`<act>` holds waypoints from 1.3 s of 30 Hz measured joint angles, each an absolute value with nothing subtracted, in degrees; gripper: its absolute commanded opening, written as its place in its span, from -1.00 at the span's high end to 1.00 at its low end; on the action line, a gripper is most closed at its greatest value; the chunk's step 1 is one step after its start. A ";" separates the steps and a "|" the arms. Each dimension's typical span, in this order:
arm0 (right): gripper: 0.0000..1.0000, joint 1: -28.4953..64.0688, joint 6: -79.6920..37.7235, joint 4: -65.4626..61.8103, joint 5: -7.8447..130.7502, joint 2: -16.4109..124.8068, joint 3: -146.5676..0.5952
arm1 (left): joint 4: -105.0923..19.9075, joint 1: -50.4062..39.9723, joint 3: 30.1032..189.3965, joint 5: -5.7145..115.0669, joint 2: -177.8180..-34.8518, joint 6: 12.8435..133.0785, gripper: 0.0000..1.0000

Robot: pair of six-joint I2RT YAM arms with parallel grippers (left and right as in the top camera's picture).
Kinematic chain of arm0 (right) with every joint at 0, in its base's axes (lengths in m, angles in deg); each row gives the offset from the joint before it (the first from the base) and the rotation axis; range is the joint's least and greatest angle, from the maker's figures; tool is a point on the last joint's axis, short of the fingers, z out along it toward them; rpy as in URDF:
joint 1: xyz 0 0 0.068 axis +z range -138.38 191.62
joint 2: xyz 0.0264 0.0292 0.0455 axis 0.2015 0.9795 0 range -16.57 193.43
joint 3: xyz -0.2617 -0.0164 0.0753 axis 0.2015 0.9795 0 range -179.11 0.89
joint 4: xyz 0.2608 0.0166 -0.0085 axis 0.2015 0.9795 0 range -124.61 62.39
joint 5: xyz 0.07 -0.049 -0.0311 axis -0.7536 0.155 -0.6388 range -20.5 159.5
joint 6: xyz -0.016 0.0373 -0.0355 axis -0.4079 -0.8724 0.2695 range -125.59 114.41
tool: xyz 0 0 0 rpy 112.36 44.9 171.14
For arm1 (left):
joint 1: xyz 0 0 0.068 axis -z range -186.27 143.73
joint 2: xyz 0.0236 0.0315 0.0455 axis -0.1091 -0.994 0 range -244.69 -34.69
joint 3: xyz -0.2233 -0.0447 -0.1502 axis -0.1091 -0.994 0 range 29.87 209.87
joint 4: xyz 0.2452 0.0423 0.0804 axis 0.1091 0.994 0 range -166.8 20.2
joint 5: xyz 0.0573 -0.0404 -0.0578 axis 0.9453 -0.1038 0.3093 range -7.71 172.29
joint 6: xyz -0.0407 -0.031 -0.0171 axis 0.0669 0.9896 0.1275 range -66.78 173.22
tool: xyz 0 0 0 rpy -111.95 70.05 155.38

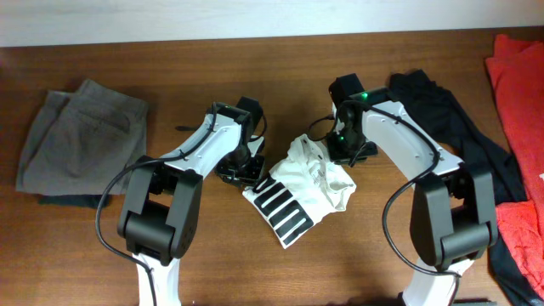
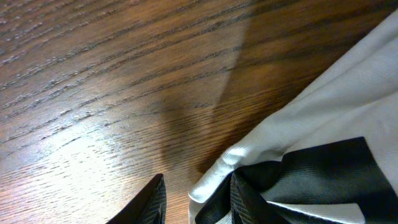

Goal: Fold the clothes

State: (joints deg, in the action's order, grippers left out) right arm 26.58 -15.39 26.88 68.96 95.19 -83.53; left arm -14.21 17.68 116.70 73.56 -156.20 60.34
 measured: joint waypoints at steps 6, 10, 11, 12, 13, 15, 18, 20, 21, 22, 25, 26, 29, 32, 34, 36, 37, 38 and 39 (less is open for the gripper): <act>0.53 26.69 -13.23 33.20 68.35 93.07 -84.38 | -14.23 17.68 116.70 73.58 -156.20 60.36 0.32; 0.40 27.59 -8.29 36.37 66.03 90.25 -85.00 | -14.28 17.68 116.70 73.58 -156.20 60.34 0.32; 0.37 28.07 -7.13 36.50 65.68 89.86 -85.00 | -14.28 17.68 116.70 73.58 -156.20 60.34 0.31; 0.35 28.57 -6.19 36.50 65.33 89.73 -84.97 | -14.28 17.68 116.70 73.58 -156.20 60.36 0.32; 0.35 29.27 -5.12 36.39 65.11 89.68 -84.76 | -14.28 17.68 116.70 73.58 -156.20 60.34 0.32; 0.28 30.54 -3.39 36.28 64.68 89.68 -83.71 | -14.28 17.68 116.70 73.58 -156.20 60.36 0.31; 0.24 32.33 -1.62 35.65 64.17 89.68 -81.65 | -14.30 17.68 116.70 73.60 -156.20 60.34 0.32; 0.24 33.29 -0.83 34.40 64.00 89.68 -79.99 | -14.30 17.68 116.70 73.60 -156.20 60.34 0.32; 0.25 33.58 -0.70 33.70 63.98 89.68 -79.29 | -14.30 17.68 116.70 73.63 -156.20 60.34 0.32; 0.34 33.86 -0.53 32.83 63.89 89.68 -78.57 | -14.28 17.68 116.70 73.63 -156.20 60.34 0.32; 0.92 34.06 0.30 30.10 64.24 89.68 -76.43 | -14.30 17.68 116.70 73.65 -156.20 60.36 0.32; 0.92 34.06 0.22 29.64 64.83 89.68 -75.88 | -14.28 17.68 116.70 73.67 -156.20 60.36 0.32; 0.92 34.06 -1.82 29.31 68.96 89.68 -75.38 | -14.28 17.68 116.70 73.76 -156.20 60.34 0.31; 0.92 34.06 -4.81 29.09 74.73 89.68 -75.45 | -14.30 17.68 116.70 73.76 -156.20 60.36 0.31; 0.92 34.06 -6.17 28.19 77.97 89.68 -75.64 | -14.30 17.68 116.70 73.76 -156.20 60.34 0.32; 0.74 34.06 -7.21 25.46 80.59 89.68 -76.19 | -14.30 17.68 116.70 73.76 -156.20 60.34 0.32; 0.70 34.06 -7.45 23.78 81.51 89.68 -76.49 | -14.30 17.68 116.70 73.76 -156.20 60.34 0.32; 0.69 34.06 -7.54 21.99 82.40 89.68 -76.73 | -14.30 17.68 116.70 73.78 -156.20 60.36 0.31; 0.69 34.06 -7.59 20.46 83.17 89.68 -76.91 | -14.30 17.68 116.70 73.78 -156.20 60.34 0.32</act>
State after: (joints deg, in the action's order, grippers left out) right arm 34.06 -7.59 20.46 83.17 89.68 -76.91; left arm -14.30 17.68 116.70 73.78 -156.20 60.34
